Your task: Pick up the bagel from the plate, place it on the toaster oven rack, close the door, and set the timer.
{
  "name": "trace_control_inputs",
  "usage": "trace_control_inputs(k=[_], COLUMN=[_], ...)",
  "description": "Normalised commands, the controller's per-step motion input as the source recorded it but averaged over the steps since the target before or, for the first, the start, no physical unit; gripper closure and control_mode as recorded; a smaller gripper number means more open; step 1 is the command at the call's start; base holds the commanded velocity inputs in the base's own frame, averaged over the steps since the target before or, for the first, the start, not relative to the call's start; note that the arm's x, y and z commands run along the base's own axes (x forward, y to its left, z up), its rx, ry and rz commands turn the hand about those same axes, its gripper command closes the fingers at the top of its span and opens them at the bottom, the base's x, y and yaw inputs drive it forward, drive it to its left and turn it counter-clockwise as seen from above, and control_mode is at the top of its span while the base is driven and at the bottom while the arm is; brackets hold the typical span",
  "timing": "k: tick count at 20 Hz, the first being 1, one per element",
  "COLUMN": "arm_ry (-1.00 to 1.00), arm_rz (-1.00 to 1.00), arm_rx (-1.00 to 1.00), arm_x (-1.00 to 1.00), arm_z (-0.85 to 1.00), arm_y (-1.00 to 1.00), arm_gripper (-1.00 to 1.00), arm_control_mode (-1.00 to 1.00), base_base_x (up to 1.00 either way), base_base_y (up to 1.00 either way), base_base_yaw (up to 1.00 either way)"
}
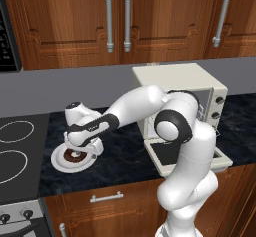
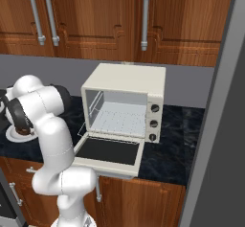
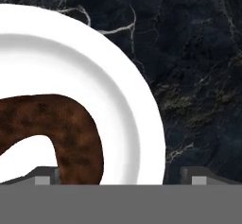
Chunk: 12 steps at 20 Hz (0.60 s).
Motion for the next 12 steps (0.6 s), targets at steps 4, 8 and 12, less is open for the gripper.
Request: trace_control_inputs(k=[4,8,12], arm_ry=[-0.01,0.0,0.0], arm_rz=[0.0,0.0,0.0], arm_rx=[0.03,0.01,0.0], arm_x=[0.02,0.1,0.05], arm_z=[0.0,0.0,0.0], arm_y=[0.22,0.34,0.16], arm_gripper=[-1.0,-1.0,-1.0], arm_control_mode=[-1.0,-1.0,-1.0], base_base_x=[0.0,0.0,0.0], base_base_y=[0.0,0.0,0.0], base_base_yaw=[0.0,0.0,0.0])
